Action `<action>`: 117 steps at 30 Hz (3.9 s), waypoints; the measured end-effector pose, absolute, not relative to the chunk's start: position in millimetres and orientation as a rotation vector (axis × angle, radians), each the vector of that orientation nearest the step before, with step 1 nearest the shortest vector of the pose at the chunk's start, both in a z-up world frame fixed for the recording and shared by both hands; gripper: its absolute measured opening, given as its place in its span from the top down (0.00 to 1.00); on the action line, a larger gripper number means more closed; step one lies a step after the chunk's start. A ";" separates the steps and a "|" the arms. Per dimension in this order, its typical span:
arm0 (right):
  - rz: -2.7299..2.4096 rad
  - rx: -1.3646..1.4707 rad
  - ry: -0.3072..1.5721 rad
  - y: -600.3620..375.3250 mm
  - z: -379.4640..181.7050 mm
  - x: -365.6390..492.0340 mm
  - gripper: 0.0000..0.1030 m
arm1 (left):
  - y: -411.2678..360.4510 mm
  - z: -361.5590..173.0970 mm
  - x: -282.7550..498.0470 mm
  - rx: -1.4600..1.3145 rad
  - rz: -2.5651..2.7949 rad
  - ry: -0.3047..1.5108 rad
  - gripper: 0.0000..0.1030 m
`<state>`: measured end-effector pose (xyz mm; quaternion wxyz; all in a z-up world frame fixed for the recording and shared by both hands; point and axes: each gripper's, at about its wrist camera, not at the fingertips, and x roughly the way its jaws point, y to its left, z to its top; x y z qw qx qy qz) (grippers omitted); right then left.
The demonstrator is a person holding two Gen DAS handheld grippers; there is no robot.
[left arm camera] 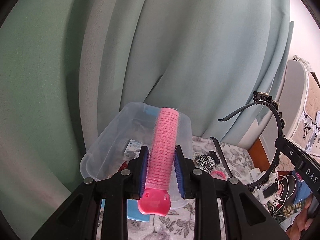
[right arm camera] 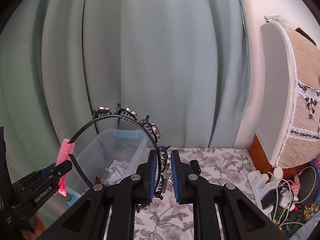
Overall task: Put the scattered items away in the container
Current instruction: 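Carry the pink roller and black headband over the clear box, then open both tools to drop the roller and headband into the box, then withdraw both tools toward the scrunchie and hair rings on the bed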
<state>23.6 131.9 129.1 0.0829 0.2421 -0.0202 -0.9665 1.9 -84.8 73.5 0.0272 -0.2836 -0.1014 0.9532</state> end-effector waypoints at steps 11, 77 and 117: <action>-2.787 0.824 0.023 84.3 100.1 -7.3 0.84 | -120.3 46.9 -12.9 -0.968 2.960 -0.394 0.74; -2.649 0.961 -0.054 67.7 69.6 -53.2 0.56 | -102.6 47.2 -31.6 -1.143 2.967 -0.392 0.53; -2.894 0.872 -0.505 290.0 73.6 18.6 0.42 | 102.4 72.1 2.7 -1.088 2.758 -0.031 0.43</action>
